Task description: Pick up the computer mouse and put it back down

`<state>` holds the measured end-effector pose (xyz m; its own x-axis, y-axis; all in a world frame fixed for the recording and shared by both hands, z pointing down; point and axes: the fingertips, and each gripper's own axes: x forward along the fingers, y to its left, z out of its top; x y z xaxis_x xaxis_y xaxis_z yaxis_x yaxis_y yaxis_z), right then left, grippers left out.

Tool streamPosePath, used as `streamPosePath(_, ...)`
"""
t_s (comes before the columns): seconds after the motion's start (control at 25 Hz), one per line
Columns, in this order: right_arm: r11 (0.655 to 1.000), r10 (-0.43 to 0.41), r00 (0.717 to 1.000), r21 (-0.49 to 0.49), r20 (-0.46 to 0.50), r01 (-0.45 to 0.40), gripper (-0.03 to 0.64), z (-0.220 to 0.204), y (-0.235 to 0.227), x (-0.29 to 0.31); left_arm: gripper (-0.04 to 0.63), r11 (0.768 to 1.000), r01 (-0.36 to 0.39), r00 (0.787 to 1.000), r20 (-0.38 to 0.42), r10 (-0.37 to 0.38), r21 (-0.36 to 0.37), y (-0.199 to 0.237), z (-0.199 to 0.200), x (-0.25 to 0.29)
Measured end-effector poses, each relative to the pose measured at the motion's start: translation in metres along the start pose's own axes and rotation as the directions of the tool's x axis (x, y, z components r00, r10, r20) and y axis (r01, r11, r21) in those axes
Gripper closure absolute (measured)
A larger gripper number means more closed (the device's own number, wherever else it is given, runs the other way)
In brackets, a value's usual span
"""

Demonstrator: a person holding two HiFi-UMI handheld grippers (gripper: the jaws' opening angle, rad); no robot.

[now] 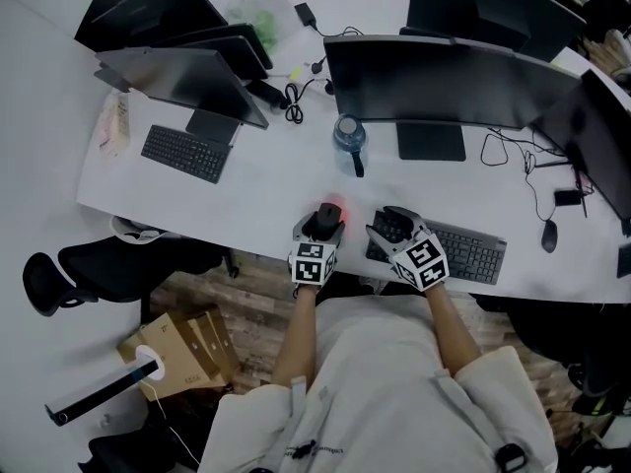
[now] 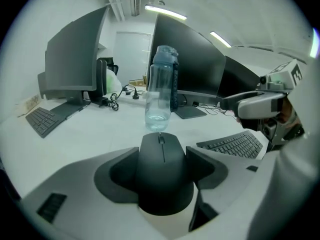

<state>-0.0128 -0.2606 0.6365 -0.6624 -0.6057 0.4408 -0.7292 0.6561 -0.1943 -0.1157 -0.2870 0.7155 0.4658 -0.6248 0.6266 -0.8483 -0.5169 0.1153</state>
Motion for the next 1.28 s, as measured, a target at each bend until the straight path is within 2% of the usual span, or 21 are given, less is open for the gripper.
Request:
streamPosePath(0.36, 0.998, 0.047, 0.999, -0.047, -0.022, -0.048, 0.376, -0.007, 0.029, 0.004, 0.304, 1.000, -0.021, 0.995, 0.094, 0.018, 0.021, -0.001, 0.028, -0.028)
streamPosePath(1.28, 0.997, 0.016, 1.000, -0.074, -0.014, -0.017, 0.376, -0.012, 0.044, -0.003, 0.304, 0.997, -0.050, 0.965, 0.261, 0.034, 0.055, -0.008, 0.066, -0.095)
